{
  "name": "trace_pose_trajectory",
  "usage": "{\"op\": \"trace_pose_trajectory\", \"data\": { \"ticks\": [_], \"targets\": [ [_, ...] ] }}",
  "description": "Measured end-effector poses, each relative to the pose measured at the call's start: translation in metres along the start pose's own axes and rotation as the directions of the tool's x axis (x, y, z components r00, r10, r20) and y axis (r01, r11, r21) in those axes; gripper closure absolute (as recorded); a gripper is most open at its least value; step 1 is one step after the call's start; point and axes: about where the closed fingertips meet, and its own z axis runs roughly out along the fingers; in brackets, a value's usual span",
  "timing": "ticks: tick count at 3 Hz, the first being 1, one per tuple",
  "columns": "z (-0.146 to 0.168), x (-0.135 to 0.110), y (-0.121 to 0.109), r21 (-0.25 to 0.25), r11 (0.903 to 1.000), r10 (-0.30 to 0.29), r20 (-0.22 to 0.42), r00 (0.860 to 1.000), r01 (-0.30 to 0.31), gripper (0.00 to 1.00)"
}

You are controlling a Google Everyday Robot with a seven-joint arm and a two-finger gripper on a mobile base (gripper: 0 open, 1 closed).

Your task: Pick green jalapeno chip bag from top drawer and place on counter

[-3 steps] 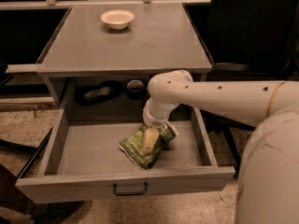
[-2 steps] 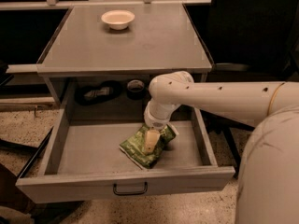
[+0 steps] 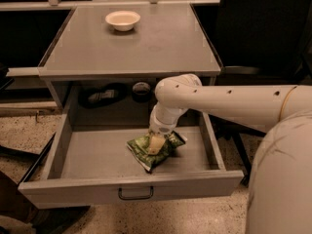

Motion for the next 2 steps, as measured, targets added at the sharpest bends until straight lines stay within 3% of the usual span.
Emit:
{"op": "trace_pose_trajectory", "data": {
  "ticks": [1,2],
  "targets": [
    [0.0000,0.0000,0.0000,0.000,1.0000,0.000,0.000,1.000,0.000,0.88],
    [-0.0001,0.0000,0.0000,0.000,1.0000,0.000,0.000,1.000,0.000,1.00]
  ]
}}
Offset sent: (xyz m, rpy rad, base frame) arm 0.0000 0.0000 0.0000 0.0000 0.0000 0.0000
